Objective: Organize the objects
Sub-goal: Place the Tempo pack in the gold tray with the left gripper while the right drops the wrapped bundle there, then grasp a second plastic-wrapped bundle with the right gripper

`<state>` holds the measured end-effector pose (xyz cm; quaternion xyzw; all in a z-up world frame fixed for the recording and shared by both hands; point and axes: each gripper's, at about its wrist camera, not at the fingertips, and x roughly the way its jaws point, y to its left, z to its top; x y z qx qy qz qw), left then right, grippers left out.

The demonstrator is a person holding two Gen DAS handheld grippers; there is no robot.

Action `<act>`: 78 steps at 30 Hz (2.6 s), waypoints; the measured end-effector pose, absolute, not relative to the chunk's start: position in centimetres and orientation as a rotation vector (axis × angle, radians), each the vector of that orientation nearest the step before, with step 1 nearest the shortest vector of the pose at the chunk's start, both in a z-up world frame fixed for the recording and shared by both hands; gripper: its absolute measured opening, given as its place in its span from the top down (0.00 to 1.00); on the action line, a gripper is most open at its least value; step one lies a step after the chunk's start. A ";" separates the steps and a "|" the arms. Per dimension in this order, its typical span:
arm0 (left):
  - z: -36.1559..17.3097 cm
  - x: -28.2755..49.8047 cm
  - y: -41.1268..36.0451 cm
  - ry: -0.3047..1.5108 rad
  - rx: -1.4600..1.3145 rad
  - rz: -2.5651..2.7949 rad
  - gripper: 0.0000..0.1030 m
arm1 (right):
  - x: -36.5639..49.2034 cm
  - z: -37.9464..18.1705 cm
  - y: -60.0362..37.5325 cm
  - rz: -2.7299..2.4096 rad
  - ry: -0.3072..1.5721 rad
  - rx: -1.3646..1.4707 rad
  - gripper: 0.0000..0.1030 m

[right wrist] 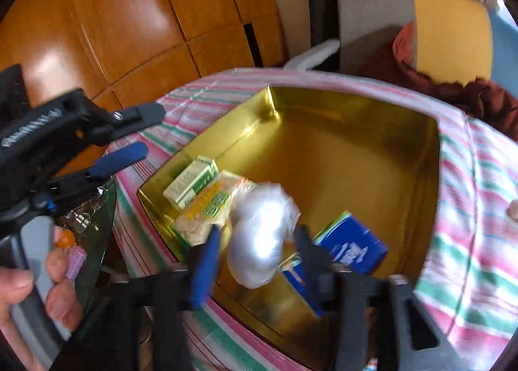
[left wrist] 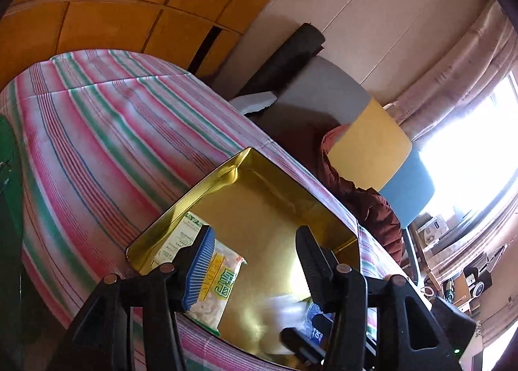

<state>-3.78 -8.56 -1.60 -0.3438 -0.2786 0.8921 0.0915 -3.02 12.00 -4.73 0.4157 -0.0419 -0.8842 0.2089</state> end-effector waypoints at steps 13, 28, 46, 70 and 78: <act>-2.0 -2.6 -6.4 -0.778 -1.054 2.582 0.49 | 0.4 -2.3 15.8 -2.641 -0.141 0.998 0.27; -1.8 -0.4 2.3 -0.482 -1.065 2.372 0.36 | 1.9 -0.8 25.0 -2.865 -0.323 1.028 0.23; -2.5 4.9 11.8 -0.152 -1.060 2.161 0.36 | 7.8 -5.9 38.4 -3.126 -0.506 1.250 0.23; -3.8 6.4 15.7 -0.007 -1.130 2.094 0.36 | 7.5 -7.9 57.5 -3.331 -1.067 1.168 0.40; -4.4 6.7 17.5 0.038 -1.154 2.058 0.36 | 8.6 -8.5 57.4 -3.337 -1.095 1.140 0.62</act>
